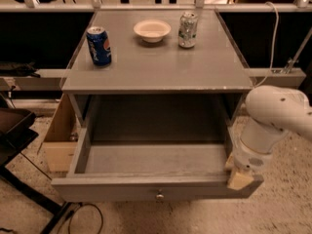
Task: Open top drawer
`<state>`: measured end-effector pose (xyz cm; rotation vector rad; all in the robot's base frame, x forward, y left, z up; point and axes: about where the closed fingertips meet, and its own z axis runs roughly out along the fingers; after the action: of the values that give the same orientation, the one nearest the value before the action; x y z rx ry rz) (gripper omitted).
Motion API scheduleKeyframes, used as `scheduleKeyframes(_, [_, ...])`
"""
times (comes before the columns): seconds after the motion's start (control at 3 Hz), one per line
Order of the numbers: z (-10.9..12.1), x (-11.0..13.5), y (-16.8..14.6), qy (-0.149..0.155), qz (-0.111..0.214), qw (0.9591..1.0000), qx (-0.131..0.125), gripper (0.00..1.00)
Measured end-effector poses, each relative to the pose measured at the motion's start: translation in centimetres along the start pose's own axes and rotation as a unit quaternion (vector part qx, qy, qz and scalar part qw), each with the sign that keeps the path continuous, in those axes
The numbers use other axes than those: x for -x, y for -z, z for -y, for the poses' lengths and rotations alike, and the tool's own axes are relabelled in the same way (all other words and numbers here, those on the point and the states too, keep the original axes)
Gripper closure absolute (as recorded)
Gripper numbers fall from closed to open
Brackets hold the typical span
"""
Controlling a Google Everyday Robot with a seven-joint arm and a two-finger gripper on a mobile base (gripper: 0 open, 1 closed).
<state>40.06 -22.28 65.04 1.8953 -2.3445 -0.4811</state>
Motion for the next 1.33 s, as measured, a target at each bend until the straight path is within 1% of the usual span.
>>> scheduleKeyframes(0.33, [0.0, 0.1, 0.0, 0.000, 0.000, 1.0000, 0.000, 1.00])
scheduleKeyframes(0.67, [-1.9, -0.7, -0.3, -0.005, 0.009, 0.9999, 0.013, 1.00])
scheduleKeyframes(1.0, [-2.0, -0.7, -0.4, -0.005, 0.009, 0.9999, 0.013, 1.00])
scheduleKeyframes(1.33, [-3.6, -1.4, -0.6, -0.007, 0.016, 0.9996, 0.024, 0.73])
